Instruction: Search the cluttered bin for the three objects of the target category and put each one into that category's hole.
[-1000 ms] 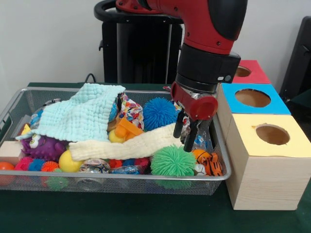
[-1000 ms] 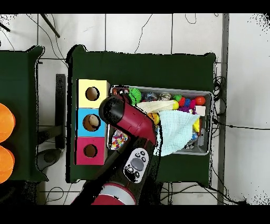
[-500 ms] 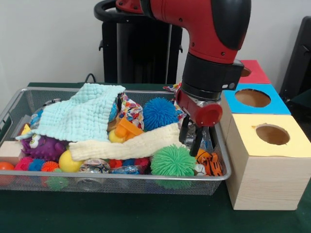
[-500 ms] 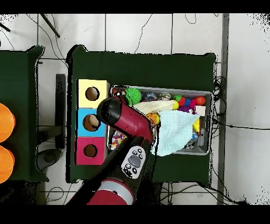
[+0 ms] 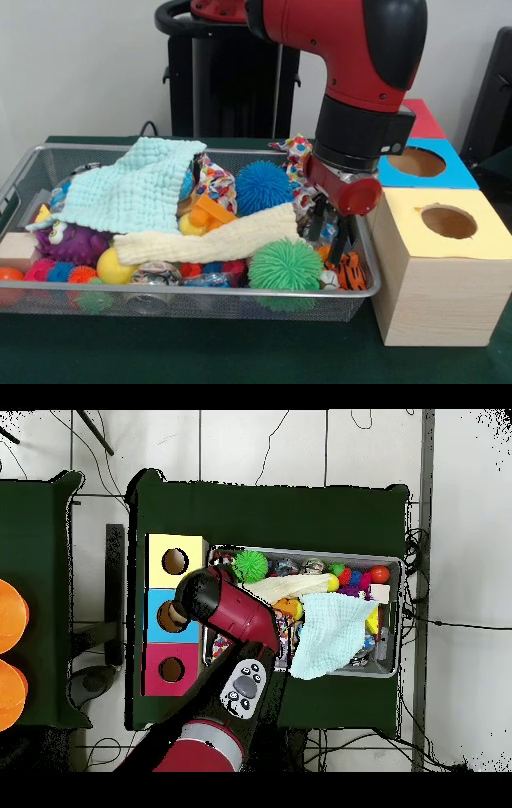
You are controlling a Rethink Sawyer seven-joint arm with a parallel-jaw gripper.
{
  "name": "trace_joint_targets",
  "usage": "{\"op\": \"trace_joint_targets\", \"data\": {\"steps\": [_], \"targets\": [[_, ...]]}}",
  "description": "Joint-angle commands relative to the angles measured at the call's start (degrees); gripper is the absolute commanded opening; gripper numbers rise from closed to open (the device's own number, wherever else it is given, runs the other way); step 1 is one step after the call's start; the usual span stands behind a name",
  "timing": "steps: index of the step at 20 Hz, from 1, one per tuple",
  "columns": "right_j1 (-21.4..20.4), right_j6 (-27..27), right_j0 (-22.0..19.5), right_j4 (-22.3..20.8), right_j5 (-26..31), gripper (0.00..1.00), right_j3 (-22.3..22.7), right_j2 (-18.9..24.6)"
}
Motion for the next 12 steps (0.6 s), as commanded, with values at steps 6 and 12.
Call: {"op": "trace_joint_targets", "data": {"steps": [6,12], "targets": [[4.06,14.07,-0.45,4.53,-6.29,1.00,0.79,9.82],[5.76,12.77,-4.37,3.65,-12.61,1.00,0.92,16.08]]}}
